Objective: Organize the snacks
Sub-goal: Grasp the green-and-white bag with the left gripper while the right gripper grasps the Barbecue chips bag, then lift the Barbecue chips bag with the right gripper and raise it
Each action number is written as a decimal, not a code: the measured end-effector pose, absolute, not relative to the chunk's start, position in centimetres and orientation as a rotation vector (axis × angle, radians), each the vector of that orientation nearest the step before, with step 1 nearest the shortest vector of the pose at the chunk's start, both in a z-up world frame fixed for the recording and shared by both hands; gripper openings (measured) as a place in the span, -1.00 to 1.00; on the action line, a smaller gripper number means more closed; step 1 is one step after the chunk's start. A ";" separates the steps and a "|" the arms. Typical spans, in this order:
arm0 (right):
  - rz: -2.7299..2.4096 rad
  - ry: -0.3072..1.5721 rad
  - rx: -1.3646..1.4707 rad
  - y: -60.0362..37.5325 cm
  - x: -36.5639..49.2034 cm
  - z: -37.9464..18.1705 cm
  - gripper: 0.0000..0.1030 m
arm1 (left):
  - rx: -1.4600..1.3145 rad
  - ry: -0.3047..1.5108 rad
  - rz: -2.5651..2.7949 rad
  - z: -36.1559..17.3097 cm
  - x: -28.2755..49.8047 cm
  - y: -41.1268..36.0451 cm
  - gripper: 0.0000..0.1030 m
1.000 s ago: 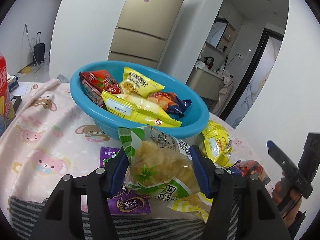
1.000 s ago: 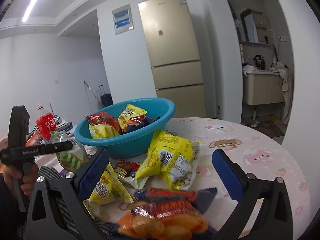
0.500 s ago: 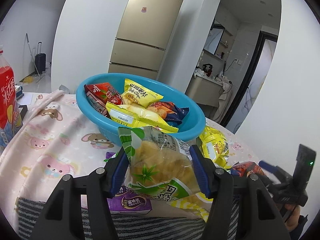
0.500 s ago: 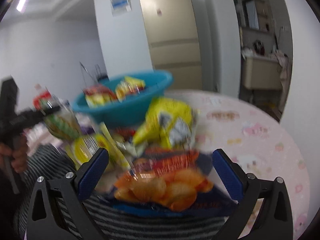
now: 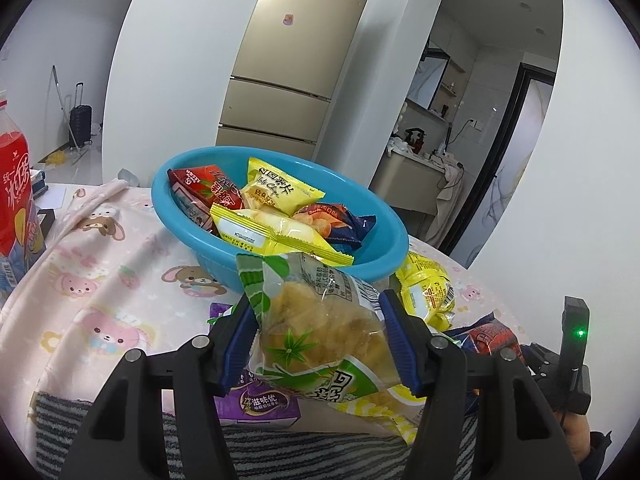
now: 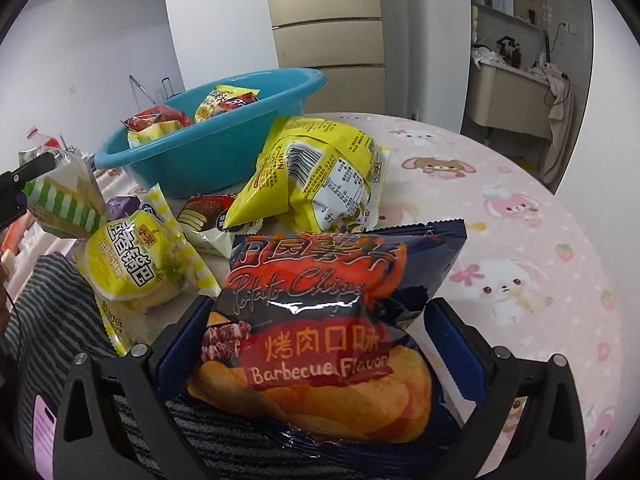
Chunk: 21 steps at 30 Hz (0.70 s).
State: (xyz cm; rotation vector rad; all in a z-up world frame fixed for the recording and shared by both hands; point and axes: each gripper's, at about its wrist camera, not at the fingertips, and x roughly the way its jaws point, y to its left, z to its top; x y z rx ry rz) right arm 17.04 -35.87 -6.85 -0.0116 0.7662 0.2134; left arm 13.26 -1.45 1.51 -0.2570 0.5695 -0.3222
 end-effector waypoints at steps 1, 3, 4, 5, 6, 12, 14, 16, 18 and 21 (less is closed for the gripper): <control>0.214 0.759 -0.009 -36.0 16.9 -6.8 0.77 | -0.257 0.569 -0.321 1.5 13.3 -1.4 0.22; 0.215 0.748 0.003 -36.2 16.7 -6.6 0.68 | -0.257 0.568 -0.321 1.5 13.2 -1.4 0.22; 0.214 0.745 0.008 -36.4 16.7 -6.6 0.64 | -0.258 0.568 -0.321 1.5 13.2 -1.4 0.22; 0.215 0.737 0.012 -36.4 16.6 -6.5 0.63 | -0.258 0.568 -0.321 1.6 13.2 -1.4 0.22; 0.215 0.728 0.013 -36.4 16.5 -6.3 0.62 | -0.258 0.567 -0.321 1.6 13.2 -1.4 0.22; 0.220 0.567 -0.050 -35.3 14.1 -4.3 0.61 | -0.256 0.554 -0.321 2.0 12.9 -1.5 0.22; 0.213 0.496 -0.098 -34.5 13.0 -3.6 0.61 | -0.252 0.544 -0.318 2.2 12.7 -1.4 0.22; 0.203 0.435 -0.146 -33.7 12.1 -3.0 0.61 | -0.244 0.532 -0.314 2.4 12.3 -1.4 0.22; 0.194 0.390 -0.184 -33.0 11.4 -2.7 0.61 | -0.242 0.513 -0.302 2.7 11.9 -1.2 0.22; 0.202 0.366 -0.199 -32.7 11.2 -2.4 0.61 | -0.232 0.477 -0.289 3.6 11.0 -0.9 0.22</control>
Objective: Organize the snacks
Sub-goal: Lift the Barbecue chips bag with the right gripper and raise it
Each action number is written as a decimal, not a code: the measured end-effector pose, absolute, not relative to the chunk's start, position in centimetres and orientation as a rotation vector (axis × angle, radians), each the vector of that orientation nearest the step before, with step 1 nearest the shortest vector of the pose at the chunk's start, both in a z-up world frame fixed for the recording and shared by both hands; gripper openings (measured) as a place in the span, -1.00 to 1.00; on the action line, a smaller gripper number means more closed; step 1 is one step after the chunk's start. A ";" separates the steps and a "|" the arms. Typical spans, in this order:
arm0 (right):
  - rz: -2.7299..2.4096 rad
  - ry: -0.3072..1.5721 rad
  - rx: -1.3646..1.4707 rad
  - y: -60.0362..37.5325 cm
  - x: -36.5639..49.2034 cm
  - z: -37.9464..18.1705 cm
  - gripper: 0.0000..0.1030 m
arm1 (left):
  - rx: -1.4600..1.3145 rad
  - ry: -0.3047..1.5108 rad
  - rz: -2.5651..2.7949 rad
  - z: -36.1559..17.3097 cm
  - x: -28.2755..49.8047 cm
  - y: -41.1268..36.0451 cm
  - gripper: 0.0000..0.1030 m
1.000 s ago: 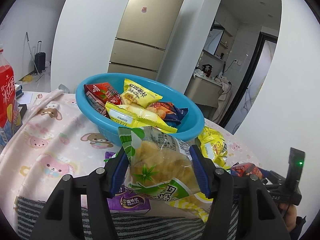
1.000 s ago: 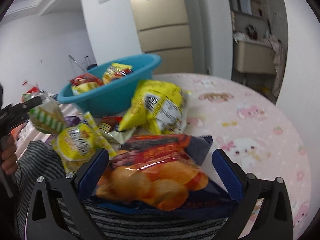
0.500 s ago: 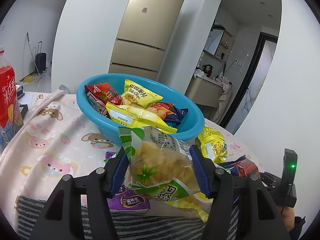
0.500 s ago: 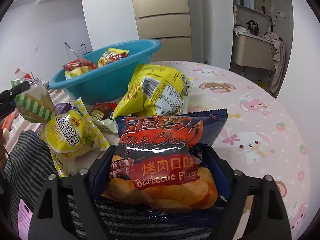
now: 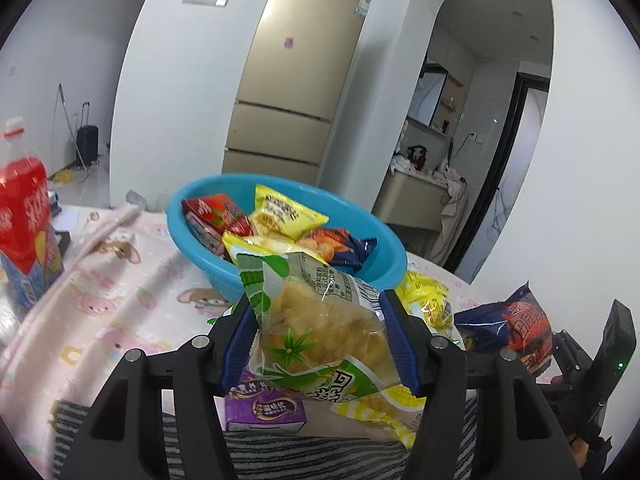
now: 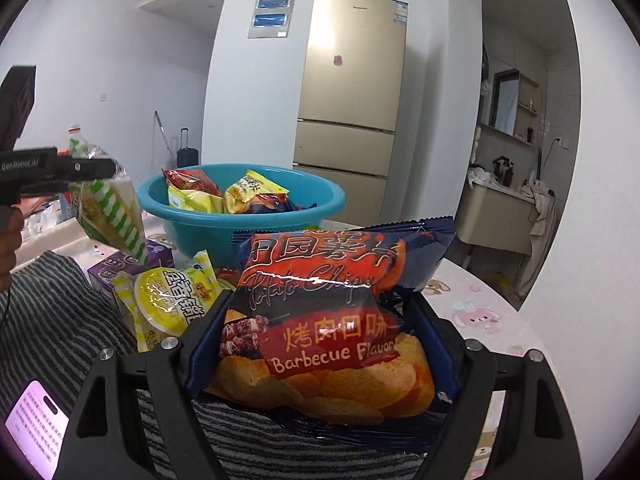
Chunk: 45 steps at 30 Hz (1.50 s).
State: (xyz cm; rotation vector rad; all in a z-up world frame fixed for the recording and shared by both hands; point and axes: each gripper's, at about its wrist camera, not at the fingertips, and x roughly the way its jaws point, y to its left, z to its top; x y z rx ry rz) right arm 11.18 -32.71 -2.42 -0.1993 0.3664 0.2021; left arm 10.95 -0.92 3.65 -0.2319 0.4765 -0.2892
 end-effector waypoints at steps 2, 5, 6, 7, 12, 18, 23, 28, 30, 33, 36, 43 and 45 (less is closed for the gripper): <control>0.207 0.361 -0.184 -33.0 11.2 -2.3 0.61 | -0.225 0.459 -0.290 4.3 10.5 -0.7 0.22; 0.226 0.337 -0.146 -33.8 10.9 -1.9 0.61 | -0.206 0.440 -0.261 5.6 10.2 -0.6 0.22; 0.240 0.322 -0.132 -34.0 10.7 -1.7 0.61 | -0.197 0.430 -0.259 6.3 10.2 -0.7 0.22; 0.259 0.306 -0.119 -34.2 10.5 -1.4 0.61 | -0.195 0.420 -0.260 7.0 10.1 -0.9 0.22; 0.346 0.274 -0.040 -34.8 9.9 1.1 0.61 | -0.164 0.381 -0.293 10.4 9.2 -1.8 0.22; 0.421 0.164 -0.019 -34.6 8.9 8.3 0.61 | -0.228 0.359 -0.423 14.3 7.8 -1.8 0.22; 0.543 0.087 0.058 -33.7 8.5 14.6 0.61 | -0.186 0.252 -0.385 18.0 6.2 -1.9 0.18; 0.585 -0.010 0.082 -32.6 8.3 19.9 0.61 | -0.196 0.163 -0.396 21.7 5.4 -1.2 -0.05; 0.569 -0.040 0.066 -31.7 8.4 21.0 0.61 | -0.180 0.150 -0.386 22.5 5.5 -1.4 -0.05; 0.594 -0.041 0.075 -30.6 9.2 21.6 0.61 | -0.151 0.186 -0.374 21.7 6.0 -1.5 -0.05; 0.581 -0.046 0.076 -29.4 10.2 21.7 0.61 | -0.116 0.261 -0.367 19.5 6.9 -1.5 0.11; 0.636 -0.022 0.177 -28.0 13.9 21.2 0.61 | -0.120 0.396 -0.334 12.9 9.3 -0.7 1.00; 0.632 -0.011 0.184 -28.0 14.6 20.8 0.61 | -0.160 0.483 -0.315 10.0 10.6 -0.5 1.00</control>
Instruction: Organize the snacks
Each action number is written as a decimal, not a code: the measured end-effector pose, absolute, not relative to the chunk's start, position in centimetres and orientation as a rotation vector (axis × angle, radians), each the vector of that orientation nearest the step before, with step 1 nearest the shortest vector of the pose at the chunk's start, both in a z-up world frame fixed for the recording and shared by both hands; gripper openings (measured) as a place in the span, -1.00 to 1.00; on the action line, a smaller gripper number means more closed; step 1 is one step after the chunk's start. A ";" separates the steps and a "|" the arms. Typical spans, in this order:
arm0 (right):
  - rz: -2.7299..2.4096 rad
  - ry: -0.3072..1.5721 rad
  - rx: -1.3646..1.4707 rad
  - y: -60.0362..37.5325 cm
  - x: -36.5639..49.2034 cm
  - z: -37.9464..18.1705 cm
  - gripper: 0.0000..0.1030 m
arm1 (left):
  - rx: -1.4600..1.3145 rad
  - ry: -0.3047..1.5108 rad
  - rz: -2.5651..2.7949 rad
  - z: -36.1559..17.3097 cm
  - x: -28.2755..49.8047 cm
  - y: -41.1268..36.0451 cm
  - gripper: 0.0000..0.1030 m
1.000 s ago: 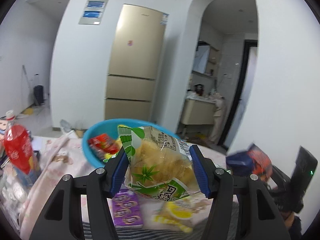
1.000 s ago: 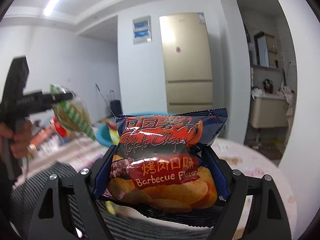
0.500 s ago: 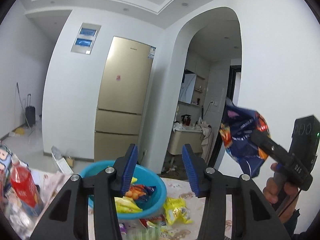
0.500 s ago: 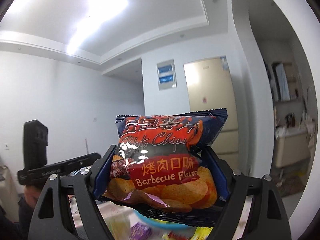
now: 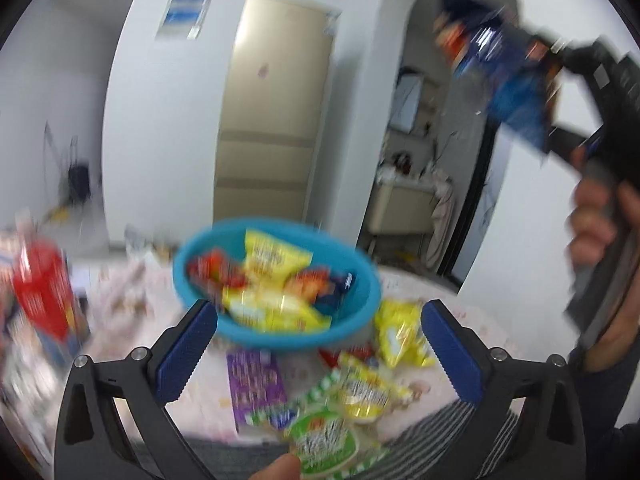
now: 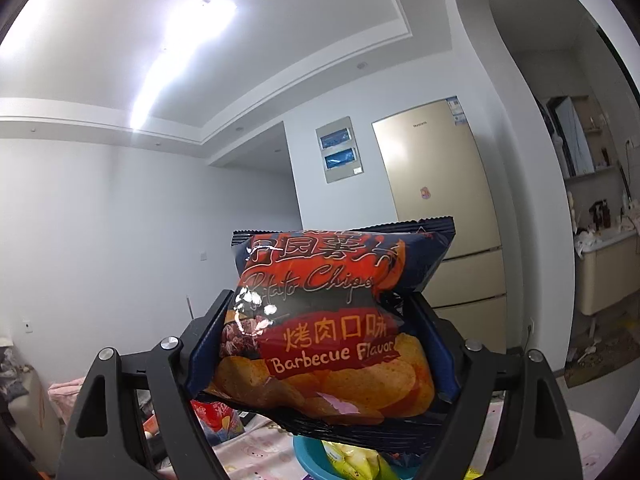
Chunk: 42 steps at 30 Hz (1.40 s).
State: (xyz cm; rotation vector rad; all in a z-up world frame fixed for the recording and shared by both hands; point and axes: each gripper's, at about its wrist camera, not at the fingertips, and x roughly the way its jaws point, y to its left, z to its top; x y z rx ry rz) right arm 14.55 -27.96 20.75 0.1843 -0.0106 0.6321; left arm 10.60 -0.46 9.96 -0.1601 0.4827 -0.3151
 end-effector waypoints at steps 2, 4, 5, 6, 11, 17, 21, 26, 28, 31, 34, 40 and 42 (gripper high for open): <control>0.634 0.002 0.184 -28.0 15.0 20.2 0.61 | -0.200 0.566 -0.315 7.2 11.3 -0.6 1.00; 0.629 0.010 0.189 -28.2 15.4 19.6 0.61 | -0.230 0.663 -0.309 4.5 12.0 -1.0 1.00; 0.626 0.014 0.195 -28.5 15.6 19.3 0.61 | -0.237 0.692 -0.308 3.6 12.2 -1.3 1.00; 0.627 0.022 0.200 -28.6 15.9 19.1 0.61 | -0.245 0.716 -0.311 2.5 12.4 -1.4 1.00; 0.624 0.045 0.225 -29.6 17.1 18.6 0.61 | -0.248 0.821 -0.309 -1.0 12.8 -2.7 1.00; 0.614 0.053 0.263 -31.0 17.8 18.4 0.62 | -0.203 0.867 -0.252 -3.6 13.3 -4.2 0.71; 0.619 0.058 0.270 -31.0 17.9 18.3 0.62 | -0.201 0.839 -0.274 -3.5 13.0 -4.2 0.49; 0.607 0.055 0.233 -30.0 17.6 18.5 0.62 | -0.205 0.757 -0.269 -2.1 11.7 -3.8 0.27; 0.607 0.058 0.220 -29.6 17.7 18.5 0.62 | -0.209 0.735 -0.265 -1.4 11.4 -3.4 0.25; 0.600 0.058 0.199 -29.1 17.5 18.5 0.62 | -0.240 0.693 -0.266 0.0 11.0 -2.6 0.24; 0.594 0.058 0.193 -29.0 17.7 18.6 0.62 | -0.257 0.640 -0.271 2.3 10.5 -1.8 0.24; 0.575 0.070 0.188 -29.1 18.1 18.5 0.62 | -0.207 0.503 -0.262 9.1 10.6 -1.5 0.24; 0.563 0.076 0.187 -29.1 18.4 18.4 0.62 | -0.186 0.456 -0.275 11.7 11.2 -1.9 0.24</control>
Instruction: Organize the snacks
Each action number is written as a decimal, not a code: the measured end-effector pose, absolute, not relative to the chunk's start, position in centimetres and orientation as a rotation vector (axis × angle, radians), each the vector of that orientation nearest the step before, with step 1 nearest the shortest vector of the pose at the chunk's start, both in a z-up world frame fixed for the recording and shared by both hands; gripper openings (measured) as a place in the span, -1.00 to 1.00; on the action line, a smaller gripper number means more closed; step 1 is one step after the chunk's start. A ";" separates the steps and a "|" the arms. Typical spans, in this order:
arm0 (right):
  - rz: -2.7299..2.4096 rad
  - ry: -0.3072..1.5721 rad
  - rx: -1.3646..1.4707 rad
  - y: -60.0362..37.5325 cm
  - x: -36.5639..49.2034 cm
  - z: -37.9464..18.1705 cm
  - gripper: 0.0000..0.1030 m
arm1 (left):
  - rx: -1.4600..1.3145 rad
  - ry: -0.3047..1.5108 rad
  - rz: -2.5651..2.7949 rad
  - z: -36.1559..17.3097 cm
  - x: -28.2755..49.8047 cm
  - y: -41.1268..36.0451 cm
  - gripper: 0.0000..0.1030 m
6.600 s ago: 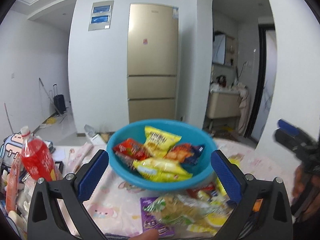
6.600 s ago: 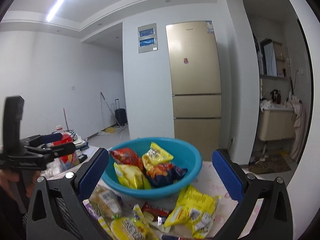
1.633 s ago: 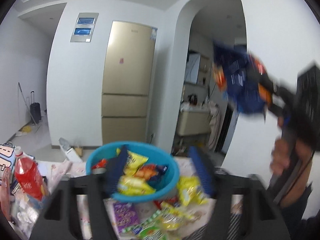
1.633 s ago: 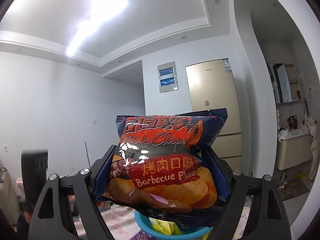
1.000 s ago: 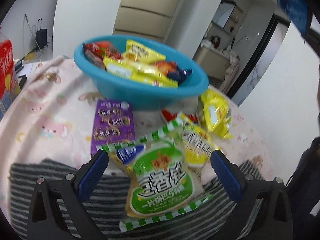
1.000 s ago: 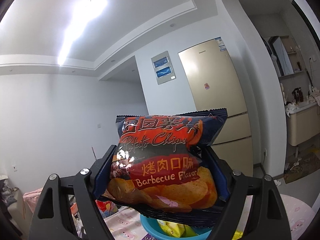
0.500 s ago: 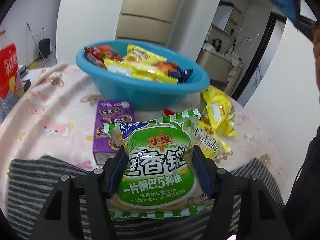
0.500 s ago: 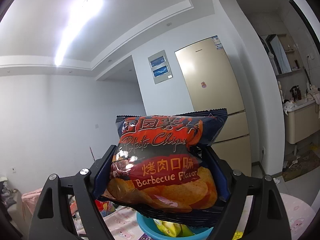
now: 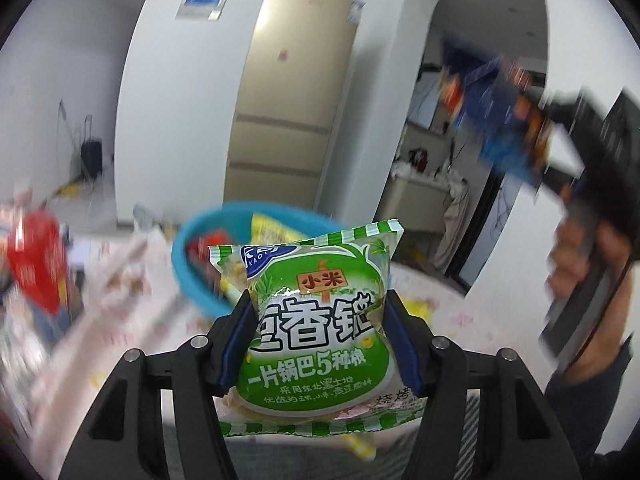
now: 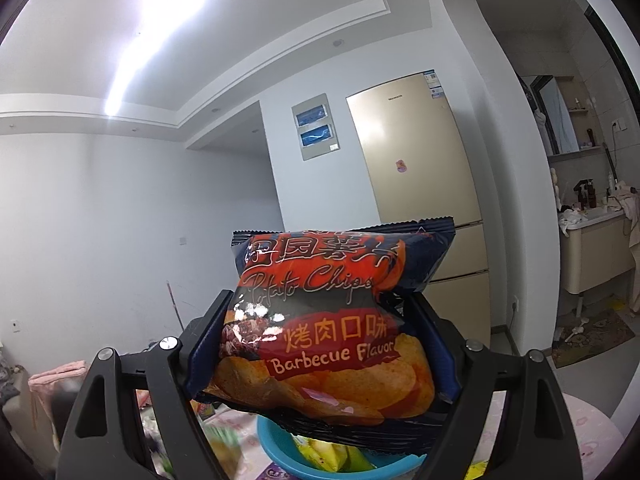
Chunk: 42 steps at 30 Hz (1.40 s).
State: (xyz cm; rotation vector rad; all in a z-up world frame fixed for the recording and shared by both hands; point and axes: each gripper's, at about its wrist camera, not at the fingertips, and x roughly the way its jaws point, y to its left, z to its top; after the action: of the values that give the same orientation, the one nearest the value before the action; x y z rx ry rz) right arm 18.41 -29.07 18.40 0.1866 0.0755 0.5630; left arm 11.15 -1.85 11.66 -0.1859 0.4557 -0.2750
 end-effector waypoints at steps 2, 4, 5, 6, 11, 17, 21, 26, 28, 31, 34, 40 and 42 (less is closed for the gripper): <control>0.562 0.088 0.202 -29.3 18.9 18.2 0.62 | -0.173 0.402 -0.289 14.1 11.7 -2.1 0.24; 0.556 0.102 0.209 -29.3 19.4 17.9 0.62 | -0.158 0.361 -0.298 16.0 12.3 -2.5 0.24; 0.547 0.108 0.205 -29.2 19.6 17.7 0.62 | -0.150 0.340 -0.303 17.0 12.7 -2.6 0.24; 0.538 0.113 0.199 -29.1 19.8 17.6 0.62 | -0.150 0.318 -0.307 17.8 13.1 -2.7 0.24; 0.508 0.123 0.161 -28.1 20.4 16.8 0.62 | -0.151 0.259 -0.320 20.2 15.4 -2.7 0.24; 0.487 0.135 0.109 -26.7 21.2 16.0 0.62 | -0.210 0.223 -0.321 22.6 20.3 0.2 0.24; 0.472 0.162 0.090 -25.7 22.1 15.5 0.62 | -0.161 0.245 -0.269 22.0 25.6 0.6 0.24; 0.458 0.195 0.050 -24.6 23.3 14.3 0.62 | -0.130 0.369 -0.183 16.7 33.8 1.2 0.24; 0.442 0.197 0.054 -24.6 23.7 13.7 0.62 | -0.074 0.394 -0.112 14.5 36.0 1.1 0.24; 0.457 0.192 0.088 -24.7 23.8 13.3 0.62 | -0.073 0.430 -0.127 11.7 38.6 1.6 0.24; 0.476 0.199 0.094 -24.2 24.1 12.8 0.62 | -0.113 0.489 -0.135 9.4 40.8 2.6 0.24; 0.459 0.241 0.059 -23.2 25.5 11.3 0.63 | -0.074 0.489 -0.070 8.1 42.1 2.2 0.71; 0.443 0.256 0.053 -23.2 25.9 10.9 0.63 | -0.080 0.455 -0.061 8.4 41.6 2.4 1.00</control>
State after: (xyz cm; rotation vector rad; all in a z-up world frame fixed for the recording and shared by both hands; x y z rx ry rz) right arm 25.95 -23.19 10.90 0.0533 0.2561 0.4430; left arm 41.56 2.36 8.42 -0.0800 0.4549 -0.0615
